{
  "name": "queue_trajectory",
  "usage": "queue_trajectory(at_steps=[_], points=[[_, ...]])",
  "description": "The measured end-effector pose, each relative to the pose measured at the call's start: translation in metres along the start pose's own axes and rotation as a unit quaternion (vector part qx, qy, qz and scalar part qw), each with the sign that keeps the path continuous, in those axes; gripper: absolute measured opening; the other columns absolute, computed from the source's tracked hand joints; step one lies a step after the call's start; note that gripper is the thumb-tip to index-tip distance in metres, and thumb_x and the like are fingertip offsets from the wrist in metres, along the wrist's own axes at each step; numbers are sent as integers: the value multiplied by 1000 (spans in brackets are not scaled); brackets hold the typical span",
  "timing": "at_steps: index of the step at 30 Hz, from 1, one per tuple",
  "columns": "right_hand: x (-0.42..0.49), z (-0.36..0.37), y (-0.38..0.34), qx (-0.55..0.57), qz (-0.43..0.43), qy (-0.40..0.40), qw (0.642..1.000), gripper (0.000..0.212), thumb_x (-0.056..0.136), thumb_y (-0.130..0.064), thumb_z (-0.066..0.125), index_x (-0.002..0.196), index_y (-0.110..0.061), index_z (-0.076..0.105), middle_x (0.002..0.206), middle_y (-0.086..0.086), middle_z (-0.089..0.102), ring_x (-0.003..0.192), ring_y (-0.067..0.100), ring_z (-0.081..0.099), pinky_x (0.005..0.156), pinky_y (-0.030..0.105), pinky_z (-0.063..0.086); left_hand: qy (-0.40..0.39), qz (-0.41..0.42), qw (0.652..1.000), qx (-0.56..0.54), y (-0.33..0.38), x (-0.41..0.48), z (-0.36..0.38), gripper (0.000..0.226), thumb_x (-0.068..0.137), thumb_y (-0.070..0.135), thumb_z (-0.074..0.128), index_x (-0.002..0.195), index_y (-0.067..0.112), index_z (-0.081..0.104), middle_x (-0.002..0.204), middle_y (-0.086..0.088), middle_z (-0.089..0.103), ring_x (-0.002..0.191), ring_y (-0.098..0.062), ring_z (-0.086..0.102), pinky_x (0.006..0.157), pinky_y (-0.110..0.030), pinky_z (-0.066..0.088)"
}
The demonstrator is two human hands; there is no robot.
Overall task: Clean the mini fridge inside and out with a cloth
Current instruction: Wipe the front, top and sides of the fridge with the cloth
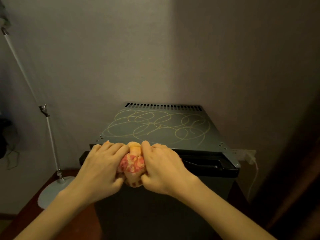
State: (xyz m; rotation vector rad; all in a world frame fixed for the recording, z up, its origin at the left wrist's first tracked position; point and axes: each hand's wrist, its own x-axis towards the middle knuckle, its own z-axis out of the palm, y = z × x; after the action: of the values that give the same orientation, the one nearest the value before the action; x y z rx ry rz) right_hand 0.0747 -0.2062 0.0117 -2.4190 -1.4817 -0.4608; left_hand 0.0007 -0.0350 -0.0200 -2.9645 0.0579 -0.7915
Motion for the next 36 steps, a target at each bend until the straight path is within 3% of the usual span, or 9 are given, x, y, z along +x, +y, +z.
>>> queue_trajectory(at_steps=[6,11,14,17,20,25,30,36], points=[[-52,-23,52,-13,60,-10,998,30,79,-30,57,104,-24,42,103,-5,57,97,16,54,78,24,36,-7,46,999,14,68,27,12,61,62,38,60,120,20,53,114,1,61,101,-25,59,91,-48,48],[-102,-52,93,-52,125,-15,991,43,80,-29,54,122,-37,50,122,-17,57,116,5,49,98,24,40,-13,97,995,20,136,57,23,57,69,41,65,120,20,50,116,-3,58,100,-28,56,95,-49,42],[-111,-62,99,-72,122,-37,989,49,86,-32,54,134,-37,44,134,-19,46,125,2,38,102,22,34,-38,98,994,22,151,64,23,58,80,42,60,131,22,41,130,-2,48,115,-27,46,106,-48,29],[-104,-62,98,-89,102,-63,989,44,87,-33,54,130,-31,48,128,-14,44,116,5,36,96,22,40,-19,82,996,-16,145,60,20,50,84,41,55,130,23,43,133,1,44,120,-24,42,106,-43,28],[-94,-58,94,-82,91,-70,990,35,84,-32,57,119,-30,53,117,-14,43,105,4,36,88,23,43,-2,70,997,-42,138,56,19,43,80,41,57,118,23,52,125,2,47,112,-21,45,93,-37,37],[-84,-43,82,-58,66,-51,995,33,82,-26,56,115,-27,54,115,-11,47,102,7,42,86,20,39,29,35,997,-57,115,42,18,42,72,37,61,112,25,54,116,6,51,106,-18,48,86,-34,42],[-54,-15,55,9,27,-7,1000,46,74,-30,51,119,-20,56,119,-3,53,109,16,47,92,28,42,69,-41,997,-20,64,15,11,54,58,34,45,108,23,63,108,6,62,105,-22,57,87,-42,43],[14,14,-9,45,-38,-4,998,34,82,-26,59,112,-9,59,114,9,54,106,25,46,86,36,42,29,-158,987,22,-7,-20,-5,57,50,25,59,106,20,69,103,0,69,110,-28,62,92,-56,40]])
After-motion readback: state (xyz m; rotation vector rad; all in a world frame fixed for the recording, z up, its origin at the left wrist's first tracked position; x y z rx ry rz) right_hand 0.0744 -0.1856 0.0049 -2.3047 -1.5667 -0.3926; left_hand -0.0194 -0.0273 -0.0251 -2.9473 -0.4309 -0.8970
